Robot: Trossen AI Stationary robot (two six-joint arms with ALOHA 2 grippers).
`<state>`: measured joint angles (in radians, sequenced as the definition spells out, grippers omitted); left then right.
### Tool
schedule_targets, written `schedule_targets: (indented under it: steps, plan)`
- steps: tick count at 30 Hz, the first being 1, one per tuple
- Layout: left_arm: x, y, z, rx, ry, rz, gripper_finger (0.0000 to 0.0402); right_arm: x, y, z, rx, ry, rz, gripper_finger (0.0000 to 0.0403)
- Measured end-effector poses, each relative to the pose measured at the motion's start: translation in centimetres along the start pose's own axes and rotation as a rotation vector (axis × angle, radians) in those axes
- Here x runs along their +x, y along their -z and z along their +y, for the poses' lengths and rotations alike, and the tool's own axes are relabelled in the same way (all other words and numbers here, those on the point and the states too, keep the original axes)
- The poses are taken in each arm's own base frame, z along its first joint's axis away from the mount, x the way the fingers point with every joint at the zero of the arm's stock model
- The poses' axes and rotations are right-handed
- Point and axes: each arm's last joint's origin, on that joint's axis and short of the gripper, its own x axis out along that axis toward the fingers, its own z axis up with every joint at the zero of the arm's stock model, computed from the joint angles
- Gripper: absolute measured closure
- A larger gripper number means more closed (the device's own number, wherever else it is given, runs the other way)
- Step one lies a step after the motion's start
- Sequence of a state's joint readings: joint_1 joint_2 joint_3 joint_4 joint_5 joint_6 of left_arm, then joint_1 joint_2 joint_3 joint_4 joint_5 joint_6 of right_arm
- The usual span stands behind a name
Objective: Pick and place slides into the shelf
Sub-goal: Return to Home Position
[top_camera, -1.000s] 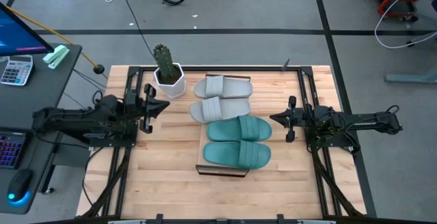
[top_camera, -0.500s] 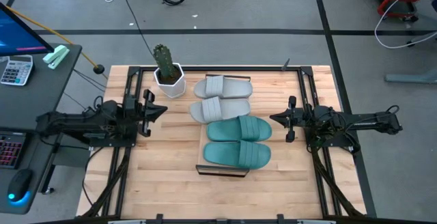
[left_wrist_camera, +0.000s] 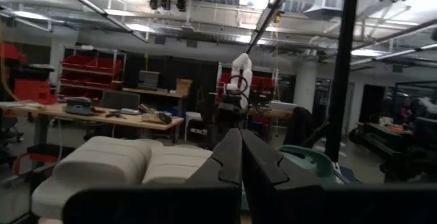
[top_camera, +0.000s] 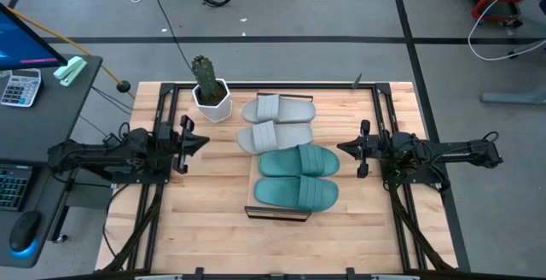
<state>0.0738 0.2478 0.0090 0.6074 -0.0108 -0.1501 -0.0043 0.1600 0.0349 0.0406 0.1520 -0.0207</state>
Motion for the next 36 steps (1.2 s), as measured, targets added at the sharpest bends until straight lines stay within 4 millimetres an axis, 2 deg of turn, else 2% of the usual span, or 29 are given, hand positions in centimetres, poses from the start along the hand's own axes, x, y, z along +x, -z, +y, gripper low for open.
schedule_targets:
  steps: [3,7,12,18,23,30,36]
  plan:
    - [0.0,0.2,0.0,0.004,0.006,0.018,0.0395,0.0,0.0,0.0,0.000,0.000,0.000,0.0386]
    - [-0.1,1.4,0.2,0.004,-0.012,0.142,0.0386,0.0,0.0,0.0,0.000,0.000,0.000,0.0386]
    - [-0.3,2.3,0.1,0.002,-0.009,0.239,0.0397,0.0,0.0,0.0,0.000,-0.001,0.000,0.0386]
    - [-0.6,3.2,0.1,-0.001,-0.003,0.342,0.0386,0.0,0.0,0.0,0.000,0.000,0.000,0.0386]
    - [-0.9,4.1,0.1,-0.004,-0.013,0.435,0.0397,0.0,0.0,0.0,0.000,-0.001,0.000,0.0386]
    - [-1.2,4.6,-0.1,0.004,0.011,0.492,0.0384,0.0,0.0,0.0,0.000,-0.001,0.000,0.0386]
    - [-1.2,4.6,-0.2,0.024,0.021,0.494,0.0397,0.0,0.0,0.0,0.000,0.000,0.000,0.0386]
